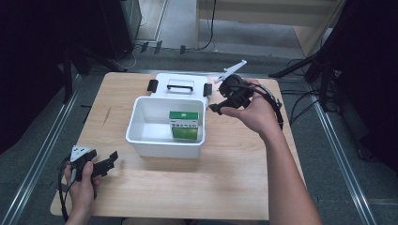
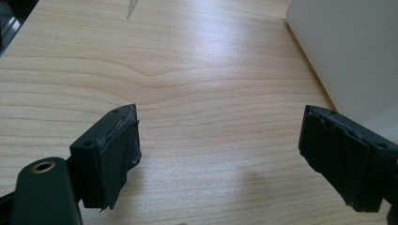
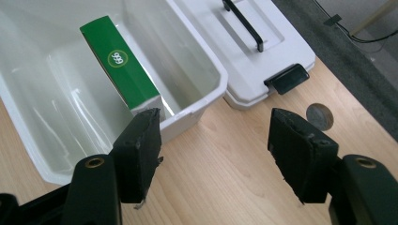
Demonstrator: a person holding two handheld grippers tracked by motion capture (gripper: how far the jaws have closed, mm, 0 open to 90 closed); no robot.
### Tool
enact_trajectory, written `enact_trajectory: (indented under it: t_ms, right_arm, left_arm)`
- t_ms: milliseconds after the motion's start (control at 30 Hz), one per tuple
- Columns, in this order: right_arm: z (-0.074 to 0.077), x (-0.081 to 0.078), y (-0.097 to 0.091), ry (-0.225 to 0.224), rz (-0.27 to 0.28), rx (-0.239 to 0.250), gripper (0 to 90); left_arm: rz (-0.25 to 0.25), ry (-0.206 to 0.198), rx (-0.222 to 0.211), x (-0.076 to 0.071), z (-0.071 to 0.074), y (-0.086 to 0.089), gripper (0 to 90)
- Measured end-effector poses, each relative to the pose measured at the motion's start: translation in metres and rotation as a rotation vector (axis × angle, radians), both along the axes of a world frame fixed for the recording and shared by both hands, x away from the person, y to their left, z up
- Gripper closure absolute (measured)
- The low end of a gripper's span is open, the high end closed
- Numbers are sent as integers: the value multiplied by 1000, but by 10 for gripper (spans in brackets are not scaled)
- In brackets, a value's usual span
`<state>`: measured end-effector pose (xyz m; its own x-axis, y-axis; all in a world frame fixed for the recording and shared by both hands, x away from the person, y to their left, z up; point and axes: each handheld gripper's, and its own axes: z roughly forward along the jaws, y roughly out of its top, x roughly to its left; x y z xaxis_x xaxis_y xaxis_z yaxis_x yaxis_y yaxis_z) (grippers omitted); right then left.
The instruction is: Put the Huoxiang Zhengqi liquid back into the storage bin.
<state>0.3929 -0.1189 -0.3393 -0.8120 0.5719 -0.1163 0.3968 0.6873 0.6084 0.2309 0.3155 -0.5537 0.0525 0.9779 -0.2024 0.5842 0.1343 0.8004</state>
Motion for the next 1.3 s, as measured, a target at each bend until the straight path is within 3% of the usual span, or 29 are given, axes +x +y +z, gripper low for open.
enact_trajectory:
  t_ms: [67,133,167,267,300,367,400,500,533,767,800,867,900,1033,1233,1267,1300]
  right_arm:
    - [-7,-2,-16,9,-47,55,350]
    - [-9,-3,-20,10,-55,75,350]
    - [-15,-4,-31,5,-74,142,346]
    - [-20,-6,-39,-18,-94,169,322]
    - [-27,-8,-48,-51,-117,198,295]
    - [-30,-9,-51,-68,-121,211,290]
    - [-37,-13,-59,-110,-140,254,286]
    - [-42,-17,-65,-144,-161,286,294]
    - [-50,-22,-73,-177,-192,318,299]
    - [-70,-39,-92,-250,-279,400,296]
    - [-80,-44,-102,-279,-320,415,296]
    - [-83,-46,-106,-289,-333,423,296]
    - [-92,-50,-116,-312,-365,455,284]
    - [-105,-57,-130,-338,-408,443,278]
    - [-120,-73,-149,-314,-454,496,277]
    - [-125,-86,-156,-286,-525,526,238]
    - [-125,-86,-156,-286,-525,526,238]
  left_arm:
    - [-1,0,0,0,0,0,138]
    - [-1,-2,0,0,0,0,137]
    - [-1,-2,1,0,0,0,138]
    - [-1,-2,1,0,0,0,138]
    - [-2,-2,1,0,0,0,137]
    - [-2,-1,2,0,0,0,137]
    - [-2,-1,3,0,0,0,138]
    - [-2,-1,4,0,0,0,138]
    - [-4,0,5,0,0,0,137]
    - [-8,2,9,-1,0,0,137]
    - [-8,1,10,-1,0,0,138]
    - [-9,1,12,-1,0,0,138]
    - [-9,1,12,-1,0,0,138]
    - [-8,0,13,-1,0,0,138]
    - [-8,-1,13,-1,0,0,138]
    - [-5,-3,12,-1,0,-1,137]
    - [-5,-3,12,-1,0,-1,137]
